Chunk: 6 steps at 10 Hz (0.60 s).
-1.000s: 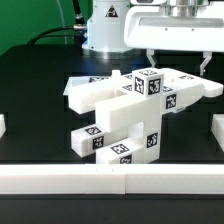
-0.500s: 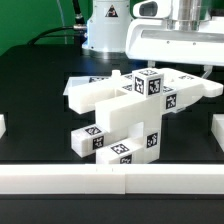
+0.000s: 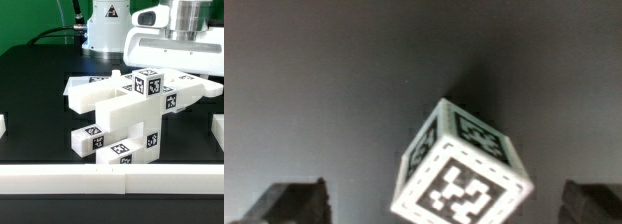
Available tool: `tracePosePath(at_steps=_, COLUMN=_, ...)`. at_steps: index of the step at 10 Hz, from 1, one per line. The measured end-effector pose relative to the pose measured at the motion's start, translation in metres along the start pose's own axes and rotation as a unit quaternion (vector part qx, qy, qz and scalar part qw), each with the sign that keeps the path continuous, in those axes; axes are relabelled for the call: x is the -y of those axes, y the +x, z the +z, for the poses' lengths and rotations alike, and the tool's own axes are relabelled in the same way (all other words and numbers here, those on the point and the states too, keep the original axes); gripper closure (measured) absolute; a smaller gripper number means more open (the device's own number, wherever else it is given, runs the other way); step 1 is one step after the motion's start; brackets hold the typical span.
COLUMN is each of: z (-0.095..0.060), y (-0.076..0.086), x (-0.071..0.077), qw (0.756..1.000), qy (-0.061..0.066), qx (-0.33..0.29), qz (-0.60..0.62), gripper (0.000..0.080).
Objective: Assemble chair
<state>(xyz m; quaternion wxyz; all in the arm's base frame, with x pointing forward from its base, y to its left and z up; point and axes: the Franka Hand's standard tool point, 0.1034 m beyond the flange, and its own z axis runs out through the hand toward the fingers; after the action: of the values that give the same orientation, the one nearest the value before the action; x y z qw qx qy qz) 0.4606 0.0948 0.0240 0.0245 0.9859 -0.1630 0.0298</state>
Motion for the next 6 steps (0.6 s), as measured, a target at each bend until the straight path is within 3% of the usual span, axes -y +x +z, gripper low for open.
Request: tracePosePath(at_steps=6, z=0.0103, y=0.0024, x=0.0033, qw=1.000, qy=-0.006, qx=0.002, qz=-0.005, gripper=0.0150)
